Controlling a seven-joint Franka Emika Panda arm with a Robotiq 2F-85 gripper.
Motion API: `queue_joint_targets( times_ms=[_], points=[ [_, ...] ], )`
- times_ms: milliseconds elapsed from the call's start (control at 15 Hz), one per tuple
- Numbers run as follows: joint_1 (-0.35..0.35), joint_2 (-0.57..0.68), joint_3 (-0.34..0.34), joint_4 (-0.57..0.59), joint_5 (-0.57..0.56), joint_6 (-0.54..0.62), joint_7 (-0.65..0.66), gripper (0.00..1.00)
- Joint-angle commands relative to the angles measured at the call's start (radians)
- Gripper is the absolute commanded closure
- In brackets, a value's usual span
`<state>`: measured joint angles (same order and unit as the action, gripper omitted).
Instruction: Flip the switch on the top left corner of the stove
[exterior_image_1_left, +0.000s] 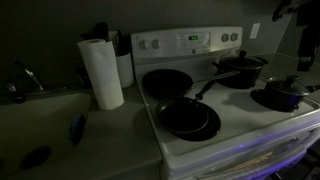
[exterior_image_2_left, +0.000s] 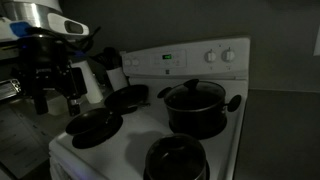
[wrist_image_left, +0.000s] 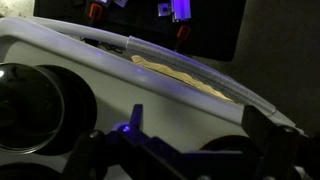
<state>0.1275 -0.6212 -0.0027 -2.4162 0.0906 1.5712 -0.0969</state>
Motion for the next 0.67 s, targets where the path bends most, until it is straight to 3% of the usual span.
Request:
queue_joint_targets(
  times_ms=[0, 267, 600],
  points=[
    [-0.016, 0.001, 0.013, 0.002, 0.006, -0.002, -0.007, 0.0],
    [-0.018, 0.004, 0.019, 0.011, -0.005, -0.013, -0.001, 0.0],
    [-0.015, 0.061, 0.024, 0.057, -0.104, 0.056, -0.055, 0.0]
  ],
)
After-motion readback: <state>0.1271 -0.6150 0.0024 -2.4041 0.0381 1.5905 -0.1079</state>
